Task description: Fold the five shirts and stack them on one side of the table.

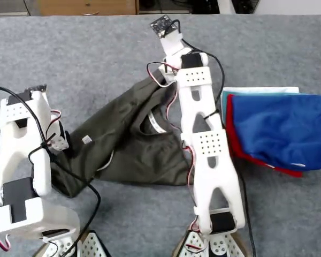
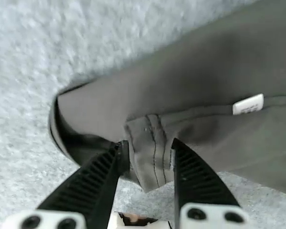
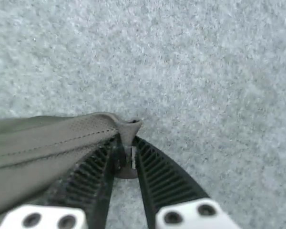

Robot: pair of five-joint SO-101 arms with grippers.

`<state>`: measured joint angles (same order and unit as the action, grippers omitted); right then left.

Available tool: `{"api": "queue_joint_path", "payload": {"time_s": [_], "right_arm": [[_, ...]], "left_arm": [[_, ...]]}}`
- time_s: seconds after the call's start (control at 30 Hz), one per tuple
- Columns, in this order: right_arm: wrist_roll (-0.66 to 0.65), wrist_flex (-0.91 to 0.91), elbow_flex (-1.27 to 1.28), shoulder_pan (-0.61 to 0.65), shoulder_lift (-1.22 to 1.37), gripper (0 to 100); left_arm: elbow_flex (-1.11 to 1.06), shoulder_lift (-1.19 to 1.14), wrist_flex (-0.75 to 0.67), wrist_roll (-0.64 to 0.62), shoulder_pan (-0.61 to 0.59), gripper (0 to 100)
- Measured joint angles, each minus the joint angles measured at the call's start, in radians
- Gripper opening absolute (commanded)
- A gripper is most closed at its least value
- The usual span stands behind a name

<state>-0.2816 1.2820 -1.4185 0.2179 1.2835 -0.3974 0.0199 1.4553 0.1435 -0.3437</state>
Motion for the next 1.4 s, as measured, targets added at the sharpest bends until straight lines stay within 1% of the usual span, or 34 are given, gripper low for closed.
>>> {"api": "queue_joint_path", "payload": {"time_s": [0.27, 0.33, 0.53, 0.63, 0.77, 0.83, 0.93, 1.1, 1.33, 1.4], "right_arm": [[0.0, 0.0, 0.0, 0.0, 0.0, 0.2], [0.0, 0.0, 0.0, 0.0, 0.0, 0.2], [-0.005, 0.0, 0.0, 0.0, 0.0, 0.2], [-0.021, 0.0, 0.0, 0.002, 0.0, 0.2], [-0.025, 0.0, 0.0, 0.005, 0.0, 0.2], [-0.025, 0.0, 0.0, 0.005, 0.0, 0.2], [-0.025, 0.0, 0.0, 0.005, 0.0, 0.2], [-0.025, 0.0, 0.0, 0.005, 0.0, 0.2], [-0.025, 0.0, 0.0, 0.005, 0.0, 0.2], [-0.025, 0.0, 0.0, 0.005, 0.0, 0.2]], "left_arm": [[-0.058, 0.141, -0.011, -0.006, 0.0, 15], [-0.084, 0.157, -0.044, -0.006, 0.0, 15], [-0.11, 0.163, -0.08, -0.002, 0.0, 15], [-0.11, 0.163, -0.081, 0.057, -0.015, 15], [-0.097, 0.163, -0.107, 0.127, -0.091, 15], [-0.097, 0.163, -0.12, 0.138, -0.117, 15], [-0.097, 0.163, -0.126, 0.138, -0.118, 15], [-0.097, 0.163, -0.127, 0.037, -0.094, 15], [-0.097, 0.163, -0.114, -0.192, -0.055, 15], [-0.097, 0.158, -0.114, -0.23, -0.055, 15]]}}
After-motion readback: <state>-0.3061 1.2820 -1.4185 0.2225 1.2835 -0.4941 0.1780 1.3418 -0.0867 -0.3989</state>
